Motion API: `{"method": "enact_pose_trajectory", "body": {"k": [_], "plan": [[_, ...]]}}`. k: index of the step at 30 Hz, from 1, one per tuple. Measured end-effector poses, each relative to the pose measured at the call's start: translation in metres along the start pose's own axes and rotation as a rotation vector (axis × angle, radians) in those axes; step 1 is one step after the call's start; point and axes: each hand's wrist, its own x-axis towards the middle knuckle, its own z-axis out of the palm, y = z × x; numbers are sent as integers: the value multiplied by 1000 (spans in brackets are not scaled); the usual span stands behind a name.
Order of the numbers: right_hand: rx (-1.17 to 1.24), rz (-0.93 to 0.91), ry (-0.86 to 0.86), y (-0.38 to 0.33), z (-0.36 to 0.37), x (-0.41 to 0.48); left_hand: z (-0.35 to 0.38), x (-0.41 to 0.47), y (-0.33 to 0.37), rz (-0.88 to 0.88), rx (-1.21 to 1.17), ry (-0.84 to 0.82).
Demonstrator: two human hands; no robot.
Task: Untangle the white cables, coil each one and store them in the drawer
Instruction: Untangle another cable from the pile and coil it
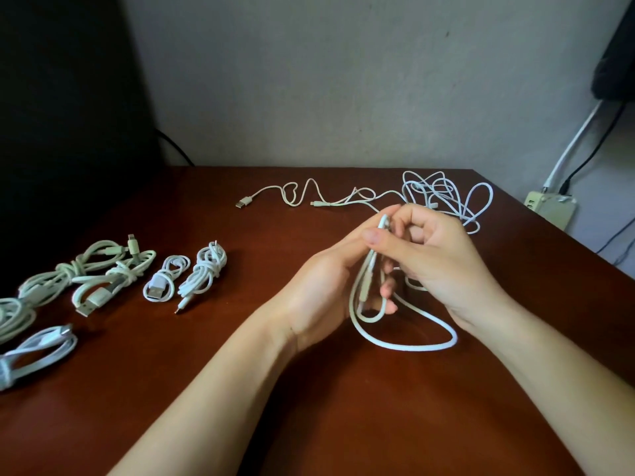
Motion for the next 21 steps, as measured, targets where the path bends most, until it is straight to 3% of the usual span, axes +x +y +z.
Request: {"method": "enact_pose_trajectory", "body": {"k": [4, 8, 14, 17, 21], "plan": [[5, 25, 25, 0, -1, 0, -5, 1, -8, 25, -67, -2], [5, 34, 31, 1, -1, 0, -7, 0, -2, -24, -236, -175], [-152, -61, 65, 1, 0, -1, -12, -3, 0, -4, -300, -258], [-198, -80, 82, 3, -2, -1, -10, -2, -1, -31, -300, -220], [-388, -173, 94, 10, -3, -1, 0, 1, -3, -17, -167, -38]]}}
